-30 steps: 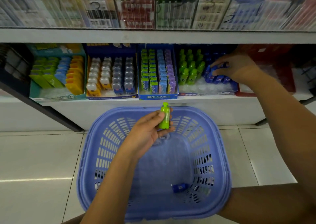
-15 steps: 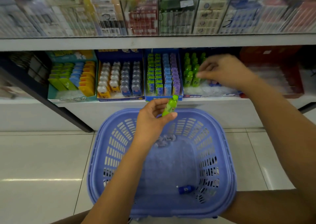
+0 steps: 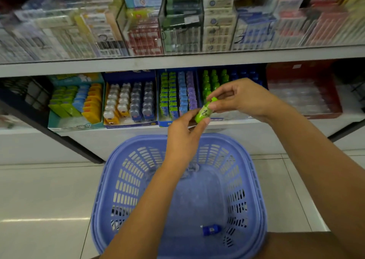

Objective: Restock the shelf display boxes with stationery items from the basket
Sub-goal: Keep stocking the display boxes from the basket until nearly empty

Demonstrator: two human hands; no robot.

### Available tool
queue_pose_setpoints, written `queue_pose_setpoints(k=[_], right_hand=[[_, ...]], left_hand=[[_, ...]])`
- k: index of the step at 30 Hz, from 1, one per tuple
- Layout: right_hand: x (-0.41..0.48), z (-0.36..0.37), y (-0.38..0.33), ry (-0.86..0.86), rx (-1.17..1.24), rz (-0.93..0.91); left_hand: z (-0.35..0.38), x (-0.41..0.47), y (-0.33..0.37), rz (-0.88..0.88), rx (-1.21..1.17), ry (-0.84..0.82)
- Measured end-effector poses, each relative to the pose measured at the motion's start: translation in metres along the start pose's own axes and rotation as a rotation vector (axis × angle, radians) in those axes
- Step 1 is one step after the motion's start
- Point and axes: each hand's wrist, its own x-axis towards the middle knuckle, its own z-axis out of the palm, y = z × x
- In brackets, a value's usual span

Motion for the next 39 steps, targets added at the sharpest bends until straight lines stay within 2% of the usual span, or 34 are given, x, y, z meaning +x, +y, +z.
queue_pose_setpoints(k=[2,4,6,9,11,14,17,21,29,32,34,35,36,39], right_hand=[[0.001,-0.007,0.004,0.047,0.121,0.057],[0.002,-0.018,0.007,0.127,0.098,0.067],[0.003,-0.035,0.012,0.279,-0.124,0.014],[0.009,-0.054,0.025,0.461,-0.562,-0.041],[0.015,-0.057,0.033,0.449,-0.648,-0.044],[0.026,-0.050,0.043,0.336,-0.702,-0.051],[0.037,-0.044,0.049,0.257,-0.808,-0.070],[0.046,-0.046,0.051,0.198,-0.875,0.000],[0.054,-0.036,0.042,0.149,-1.018,0.115],[0.037,-0.024,0.036,0.254,-1.079,-0.027],[0.021,-0.005,0.034,0.295,-0.925,-0.151],[0.013,0.010,0.037,0.216,-0.858,-0.148],[0.006,0.029,0.044,0.067,-0.828,-0.090],[-0.007,0.095,0.091,-0.483,-0.809,0.215]], left_hand=[[0.009,0.008,0.005,0.009,0.007,0.039],[0.020,0.016,0.008,0.020,0.025,0.032],[0.034,0.021,0.008,0.050,0.142,-0.071],[0.054,0.024,-0.002,0.186,0.546,-0.313],[0.061,0.026,-0.012,0.228,0.751,-0.420],[0.065,0.027,-0.022,0.230,0.868,-0.453],[0.065,0.027,-0.027,0.237,0.864,-0.443],[0.065,0.029,-0.030,0.239,0.842,-0.433],[0.059,0.030,-0.019,0.172,0.796,-0.511],[0.047,0.016,-0.019,0.169,0.610,-0.409],[0.034,-0.001,-0.036,0.131,0.489,-0.294],[0.027,-0.012,-0.050,0.068,0.465,-0.280],[0.021,-0.023,-0.067,-0.020,0.475,-0.309],[0.002,-0.053,-0.126,-0.318,0.697,-0.566]])
